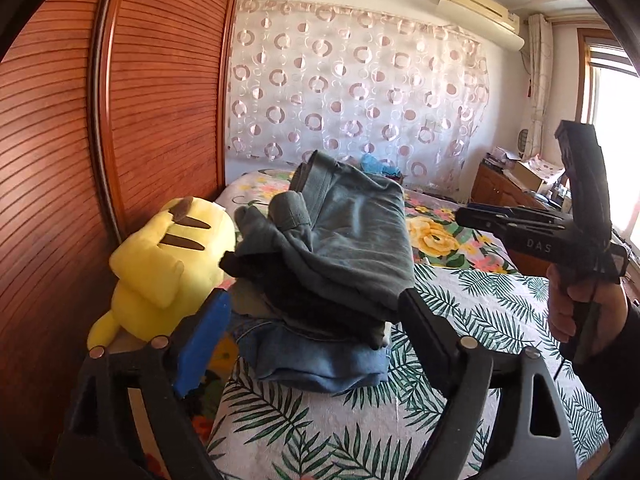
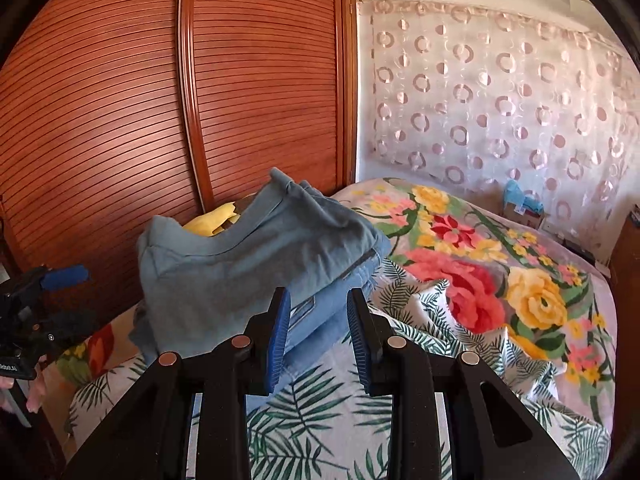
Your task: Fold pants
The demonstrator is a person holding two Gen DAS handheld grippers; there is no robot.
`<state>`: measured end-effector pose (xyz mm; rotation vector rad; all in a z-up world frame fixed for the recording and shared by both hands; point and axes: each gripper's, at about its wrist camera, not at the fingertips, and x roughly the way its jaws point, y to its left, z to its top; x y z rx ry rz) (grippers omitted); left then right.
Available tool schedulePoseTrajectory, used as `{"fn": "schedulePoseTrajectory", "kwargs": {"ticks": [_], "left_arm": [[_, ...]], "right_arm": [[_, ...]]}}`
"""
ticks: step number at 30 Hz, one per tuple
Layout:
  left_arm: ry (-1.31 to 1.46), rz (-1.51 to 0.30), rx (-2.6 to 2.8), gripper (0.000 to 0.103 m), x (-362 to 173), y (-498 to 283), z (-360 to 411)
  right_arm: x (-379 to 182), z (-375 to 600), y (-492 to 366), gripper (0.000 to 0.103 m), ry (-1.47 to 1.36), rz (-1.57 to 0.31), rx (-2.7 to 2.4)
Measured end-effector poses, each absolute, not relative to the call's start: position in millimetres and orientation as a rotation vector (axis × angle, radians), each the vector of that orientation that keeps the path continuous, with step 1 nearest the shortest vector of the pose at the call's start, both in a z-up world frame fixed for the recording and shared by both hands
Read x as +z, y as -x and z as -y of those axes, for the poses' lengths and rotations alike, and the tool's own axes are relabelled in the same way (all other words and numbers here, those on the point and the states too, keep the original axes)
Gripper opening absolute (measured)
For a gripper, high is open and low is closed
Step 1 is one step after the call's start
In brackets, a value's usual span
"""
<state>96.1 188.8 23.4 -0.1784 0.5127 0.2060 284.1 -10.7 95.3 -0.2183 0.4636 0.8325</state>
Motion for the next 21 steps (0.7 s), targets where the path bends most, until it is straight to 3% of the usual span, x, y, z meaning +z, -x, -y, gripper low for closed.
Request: {"fn": "schedulePoseTrajectory", "kwargs": {"ticks": [12,17,21], "left_arm": [[0.138,-0.490,0.201,0.086,30.7,-73.0,-173.5],[0.137,-0.484,0.186,0.086,31.1,-65.4,-166.8],[0.127,-0.477,0.175,0.086,29.5,-59.2,-160.2]], "right_arm": [[95.6,27.7,-248.9,0.030,0.194,-0.446,0.832],[93.1,30.5,-238.6,0.058,0.184,-0.446,0.829],[88.9,34.3,-230.2,0.069,0.175,-0.449,0.823]]}}
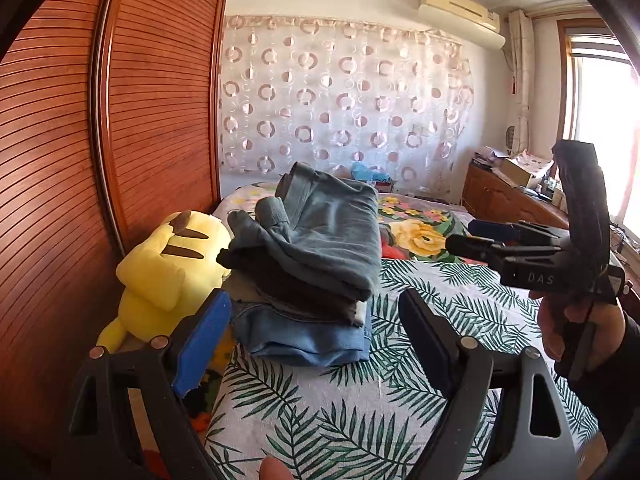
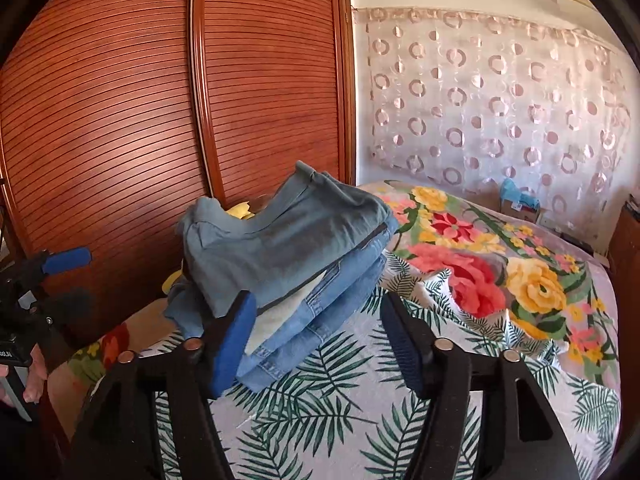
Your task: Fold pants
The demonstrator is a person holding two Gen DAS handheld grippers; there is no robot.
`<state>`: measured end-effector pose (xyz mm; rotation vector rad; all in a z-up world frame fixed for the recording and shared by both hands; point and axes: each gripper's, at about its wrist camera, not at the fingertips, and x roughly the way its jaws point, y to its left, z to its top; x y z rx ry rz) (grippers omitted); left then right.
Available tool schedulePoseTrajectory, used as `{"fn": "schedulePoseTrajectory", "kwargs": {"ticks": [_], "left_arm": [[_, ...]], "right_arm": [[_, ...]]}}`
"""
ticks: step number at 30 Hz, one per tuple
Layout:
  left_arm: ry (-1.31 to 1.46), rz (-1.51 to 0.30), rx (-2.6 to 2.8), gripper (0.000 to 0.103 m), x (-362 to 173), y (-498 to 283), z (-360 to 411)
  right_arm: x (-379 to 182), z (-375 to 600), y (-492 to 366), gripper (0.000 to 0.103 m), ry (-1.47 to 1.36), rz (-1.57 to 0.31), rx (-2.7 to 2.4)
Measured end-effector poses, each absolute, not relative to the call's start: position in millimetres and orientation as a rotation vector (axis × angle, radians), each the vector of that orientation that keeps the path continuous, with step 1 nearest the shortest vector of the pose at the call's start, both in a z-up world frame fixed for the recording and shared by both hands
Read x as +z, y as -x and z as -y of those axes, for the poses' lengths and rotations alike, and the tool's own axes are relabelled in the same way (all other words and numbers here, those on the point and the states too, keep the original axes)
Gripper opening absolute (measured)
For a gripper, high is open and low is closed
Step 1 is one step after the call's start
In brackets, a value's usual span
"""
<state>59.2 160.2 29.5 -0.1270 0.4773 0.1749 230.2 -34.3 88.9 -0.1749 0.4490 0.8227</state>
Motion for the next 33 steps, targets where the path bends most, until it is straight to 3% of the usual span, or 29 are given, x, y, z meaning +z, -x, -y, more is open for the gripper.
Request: {"fn": "schedulePoseTrajectory", "kwargs": {"ticks": [13,33], "left_arm": [[0.097,-0.481,0.109,0.086,26.4,-55.3,-134.0],[0.079,-0.514,-0.007,0.086,21.4,-57.0,-82.8]], "right_arm": [[77.1,64.4,-194.4,0.082,0.127,-0.453,0.747],[72.4,103.8,-128.7,0.083,0.076,-0.428,0.618]]}}
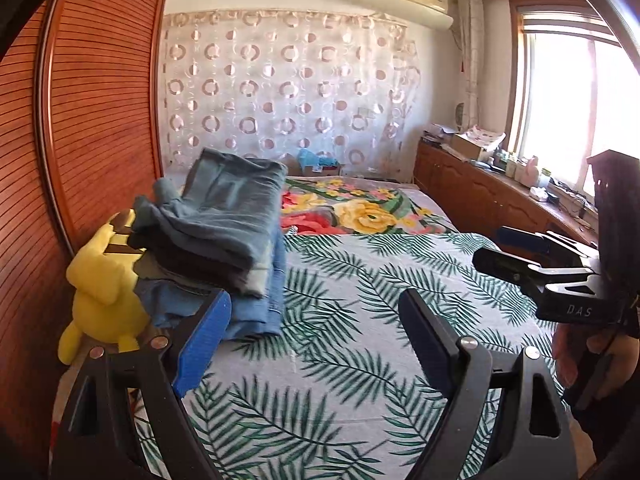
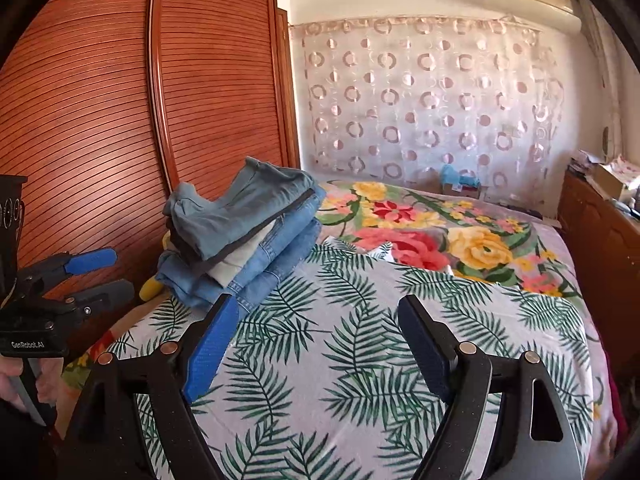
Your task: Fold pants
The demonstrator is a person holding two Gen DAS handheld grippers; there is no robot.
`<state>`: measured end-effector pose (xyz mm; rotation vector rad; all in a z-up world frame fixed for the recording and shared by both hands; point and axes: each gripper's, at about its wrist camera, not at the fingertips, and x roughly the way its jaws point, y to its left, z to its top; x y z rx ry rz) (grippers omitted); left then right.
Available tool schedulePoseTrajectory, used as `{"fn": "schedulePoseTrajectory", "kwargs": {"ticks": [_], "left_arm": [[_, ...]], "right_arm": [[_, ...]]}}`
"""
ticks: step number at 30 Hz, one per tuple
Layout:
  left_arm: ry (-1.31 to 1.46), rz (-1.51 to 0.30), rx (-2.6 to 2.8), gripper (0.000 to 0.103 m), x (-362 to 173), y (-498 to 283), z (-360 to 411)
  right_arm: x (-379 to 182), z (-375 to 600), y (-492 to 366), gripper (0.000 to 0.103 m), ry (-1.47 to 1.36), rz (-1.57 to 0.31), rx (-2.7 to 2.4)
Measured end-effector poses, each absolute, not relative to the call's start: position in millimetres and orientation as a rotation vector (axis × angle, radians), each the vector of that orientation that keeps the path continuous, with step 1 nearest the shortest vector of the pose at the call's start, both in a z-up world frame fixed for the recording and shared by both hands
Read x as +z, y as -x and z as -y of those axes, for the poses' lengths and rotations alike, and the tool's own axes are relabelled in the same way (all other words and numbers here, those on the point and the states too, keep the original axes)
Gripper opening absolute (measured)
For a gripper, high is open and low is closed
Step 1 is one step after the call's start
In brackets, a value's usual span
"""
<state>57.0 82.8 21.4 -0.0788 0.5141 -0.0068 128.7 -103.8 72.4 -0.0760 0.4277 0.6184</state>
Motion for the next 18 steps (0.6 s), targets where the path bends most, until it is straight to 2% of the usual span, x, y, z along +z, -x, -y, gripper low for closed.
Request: {"fn": "schedulePoseTrajectory", "kwargs": {"ticks": [18], "left_arm": [[0.018,-0.530,-0.075,0.086,24.6,-56.6,-12.0]], "right_arm": [[64.3,176.2,-82.8,0.086,-0.030,-0.428,0.415]]}}
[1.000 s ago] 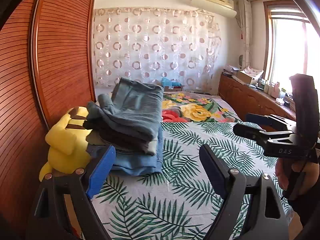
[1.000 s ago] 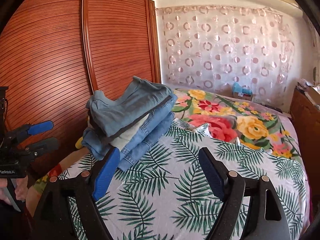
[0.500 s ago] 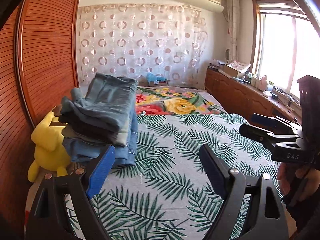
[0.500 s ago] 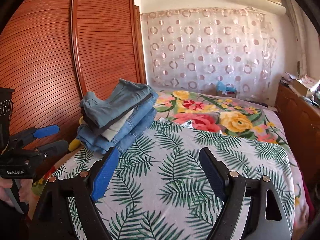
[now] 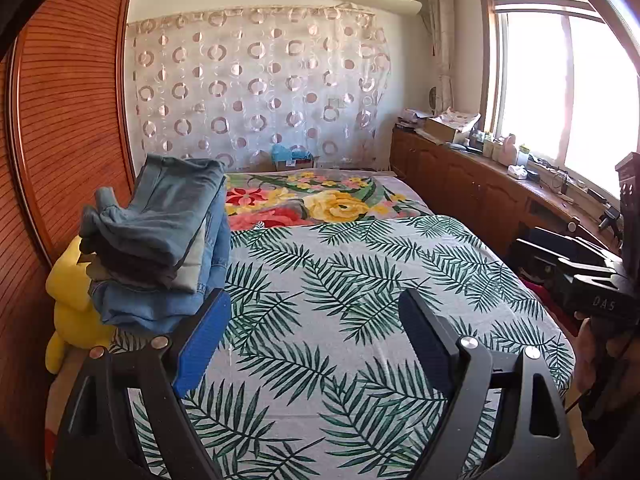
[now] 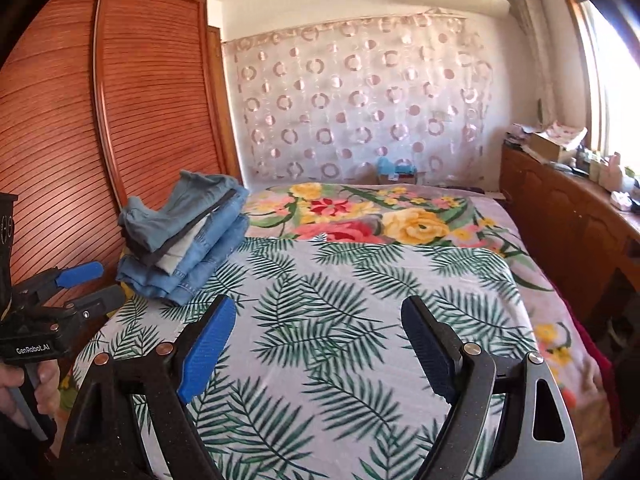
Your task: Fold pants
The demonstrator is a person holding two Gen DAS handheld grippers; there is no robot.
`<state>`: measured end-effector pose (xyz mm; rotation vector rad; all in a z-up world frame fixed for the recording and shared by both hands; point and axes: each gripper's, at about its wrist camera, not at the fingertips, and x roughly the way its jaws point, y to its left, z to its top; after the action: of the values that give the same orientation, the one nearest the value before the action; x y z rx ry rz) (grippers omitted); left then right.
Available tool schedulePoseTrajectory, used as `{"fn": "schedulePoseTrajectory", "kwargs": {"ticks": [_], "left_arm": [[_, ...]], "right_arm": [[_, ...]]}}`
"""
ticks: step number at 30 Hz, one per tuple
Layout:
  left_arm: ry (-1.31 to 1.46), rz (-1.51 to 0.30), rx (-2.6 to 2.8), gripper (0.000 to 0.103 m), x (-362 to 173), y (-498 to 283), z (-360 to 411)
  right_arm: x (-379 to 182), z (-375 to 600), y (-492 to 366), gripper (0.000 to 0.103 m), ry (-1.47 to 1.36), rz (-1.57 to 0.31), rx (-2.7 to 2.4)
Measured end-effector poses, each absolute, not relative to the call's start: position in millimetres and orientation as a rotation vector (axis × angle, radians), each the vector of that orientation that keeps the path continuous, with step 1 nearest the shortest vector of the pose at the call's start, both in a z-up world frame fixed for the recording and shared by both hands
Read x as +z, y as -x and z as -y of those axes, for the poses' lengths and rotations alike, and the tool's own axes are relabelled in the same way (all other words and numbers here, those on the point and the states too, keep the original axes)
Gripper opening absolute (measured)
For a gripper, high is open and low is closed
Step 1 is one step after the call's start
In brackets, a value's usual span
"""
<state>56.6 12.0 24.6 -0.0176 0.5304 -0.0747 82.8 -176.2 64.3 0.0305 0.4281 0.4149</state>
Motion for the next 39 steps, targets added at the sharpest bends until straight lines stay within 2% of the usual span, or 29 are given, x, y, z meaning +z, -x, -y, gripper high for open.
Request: {"fn": "schedulePoseTrajectory", "kwargs": {"ticks": [18,28,39], "left_arm": [[0.012,-0.459,-0.088,0.086,68.4,-44.6,13.4],[-0.008,-0.418,-0.052,0.086,88.8,-28.1,7.3],[-0.011,-0.421,-0.047,0.086,89.8,-25.9,5.6]], "right_arm": [[87.6,197.6,-32.3,0.087,-0.060,-0.349,0.304],[90.2,198.8,-17.8,0.094,-0.054,-0.314,0.312],[88.4,200.7,-23.7,0.097,-0.037,-0.306,0.305]]}}
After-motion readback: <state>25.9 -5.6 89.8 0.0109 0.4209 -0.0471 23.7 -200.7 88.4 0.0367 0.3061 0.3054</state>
